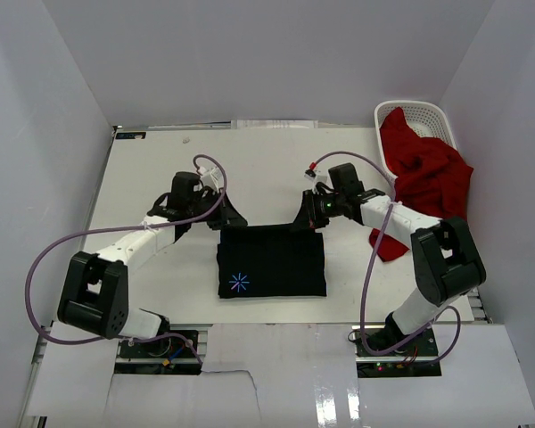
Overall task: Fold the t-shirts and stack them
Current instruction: Smooth out wrinkles on the folded tshirt
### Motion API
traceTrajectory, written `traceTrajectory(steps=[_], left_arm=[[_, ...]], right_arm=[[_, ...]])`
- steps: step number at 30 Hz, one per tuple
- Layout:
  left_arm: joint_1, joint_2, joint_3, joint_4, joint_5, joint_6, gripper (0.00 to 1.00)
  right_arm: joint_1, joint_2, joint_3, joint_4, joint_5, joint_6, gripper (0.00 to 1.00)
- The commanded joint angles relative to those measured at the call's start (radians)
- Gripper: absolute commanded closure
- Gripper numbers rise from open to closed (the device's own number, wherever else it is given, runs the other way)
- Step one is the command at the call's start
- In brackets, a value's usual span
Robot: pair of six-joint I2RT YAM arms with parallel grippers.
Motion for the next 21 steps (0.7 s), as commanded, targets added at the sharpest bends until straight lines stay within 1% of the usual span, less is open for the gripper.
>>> traceTrajectory(steps=[1, 3, 7, 10, 13, 14, 16, 17, 18, 19, 21], left_arm=[[-0.021, -0.035, -0.035, 0.141, 0.189, 0.067, 1.0], [-0.024, -0.033, -0.058, 0.203, 0.253, 0.079, 1.0], [-0.052, -0.007, -0.083, 0.275, 0.324, 0.059, 1.0], [-0.083, 0.011, -0.079, 0.29, 0.326, 0.041, 1.0], [-0.123, 0.001, -0.098, 0.292, 0.301, 0.029, 1.0], [-0.153, -0.008, -0.109, 0.293, 0.272, 0.015, 1.0], [-0.204, -0.037, -0.158, 0.3, 0.234, 0.0, 1.0], [-0.221, -0.048, -0.18, 0.309, 0.193, -0.014, 1.0], [-0.235, -0.061, -0.228, 0.312, 0.163, -0.028, 1.0], [-0.251, -0.093, -0.267, 0.37, 0.148, -0.045, 1.0], [-0.256, -0.128, -0.351, 0.445, 0.122, -0.135, 1.0]], right_arm=[[0.023, 0.011, -0.009, 0.109, -0.096, 0.027, 0.92], [0.032, 0.022, -0.032, 0.141, -0.116, 0.051, 0.92], [0.037, 0.082, -0.051, 0.212, -0.165, 0.088, 0.92], [0.049, 0.12, -0.054, 0.267, -0.191, 0.12, 0.92], [0.078, 0.165, -0.039, 0.312, -0.232, 0.143, 0.92], [0.094, 0.175, -0.037, 0.325, -0.252, 0.163, 0.92], [0.107, 0.197, -0.037, 0.371, -0.265, 0.182, 0.92], [0.12, 0.205, -0.039, 0.391, -0.277, 0.206, 0.92], [0.124, 0.212, -0.039, 0.423, -0.282, 0.216, 0.92], [0.134, 0.228, -0.037, 0.437, -0.289, 0.223, 0.92], [0.141, 0.24, -0.034, 0.462, -0.295, 0.246, 0.92]])
